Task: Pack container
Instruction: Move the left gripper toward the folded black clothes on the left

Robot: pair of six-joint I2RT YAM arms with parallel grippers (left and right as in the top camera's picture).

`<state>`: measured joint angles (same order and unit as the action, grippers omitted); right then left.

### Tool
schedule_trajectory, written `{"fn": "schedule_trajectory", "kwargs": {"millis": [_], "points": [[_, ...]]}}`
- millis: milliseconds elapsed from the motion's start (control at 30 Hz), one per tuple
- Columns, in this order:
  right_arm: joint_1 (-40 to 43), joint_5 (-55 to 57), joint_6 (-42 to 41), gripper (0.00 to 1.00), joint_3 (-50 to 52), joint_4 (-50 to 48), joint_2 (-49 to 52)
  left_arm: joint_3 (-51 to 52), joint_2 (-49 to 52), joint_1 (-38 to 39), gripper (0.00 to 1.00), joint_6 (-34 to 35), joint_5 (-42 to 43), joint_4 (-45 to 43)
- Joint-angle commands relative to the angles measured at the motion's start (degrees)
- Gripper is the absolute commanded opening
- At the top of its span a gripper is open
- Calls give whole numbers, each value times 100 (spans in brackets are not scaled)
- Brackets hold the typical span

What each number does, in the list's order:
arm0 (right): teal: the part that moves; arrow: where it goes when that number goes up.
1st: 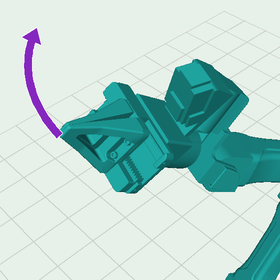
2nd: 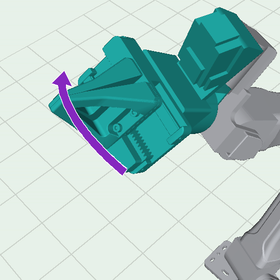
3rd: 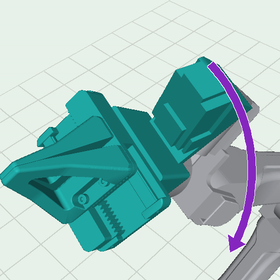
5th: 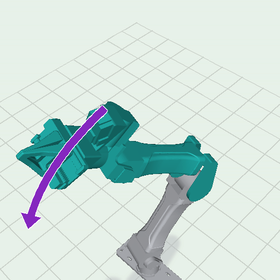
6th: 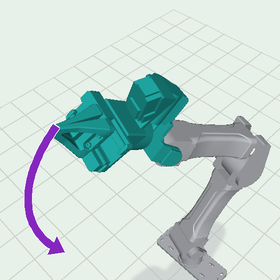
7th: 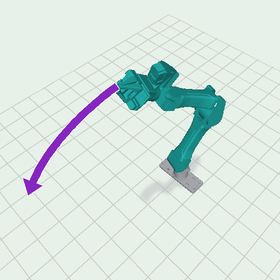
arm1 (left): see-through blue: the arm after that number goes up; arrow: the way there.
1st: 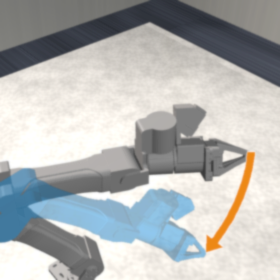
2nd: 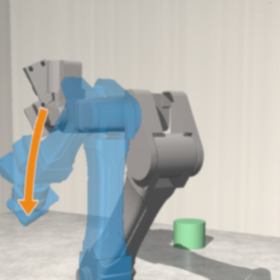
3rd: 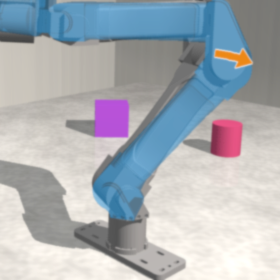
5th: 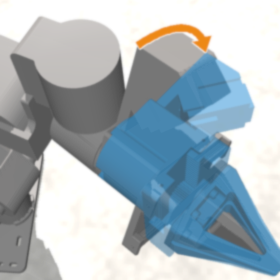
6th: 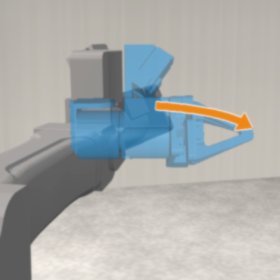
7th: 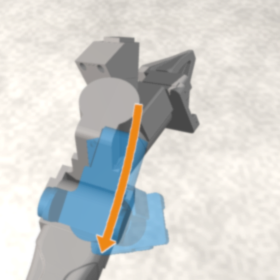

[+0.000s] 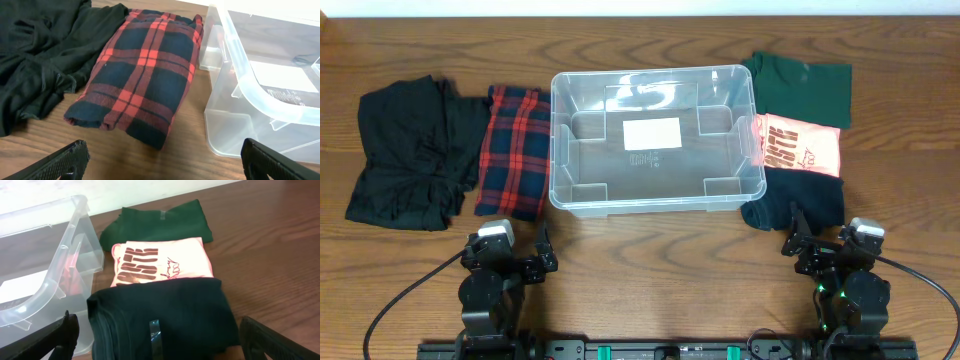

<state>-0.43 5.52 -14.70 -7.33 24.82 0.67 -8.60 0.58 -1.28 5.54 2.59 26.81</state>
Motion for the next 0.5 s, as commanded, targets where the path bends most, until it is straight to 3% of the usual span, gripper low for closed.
{"fn": "schedule_trajectory", "kwargs": {"millis": [0, 467], "points": [[37, -17, -72, 99, 17, 2, -37, 96, -35, 24, 98, -96, -63, 7], [37, -17, -72, 99, 17, 2, -37, 98, -35, 24, 98, -72, -2, -33]]}}
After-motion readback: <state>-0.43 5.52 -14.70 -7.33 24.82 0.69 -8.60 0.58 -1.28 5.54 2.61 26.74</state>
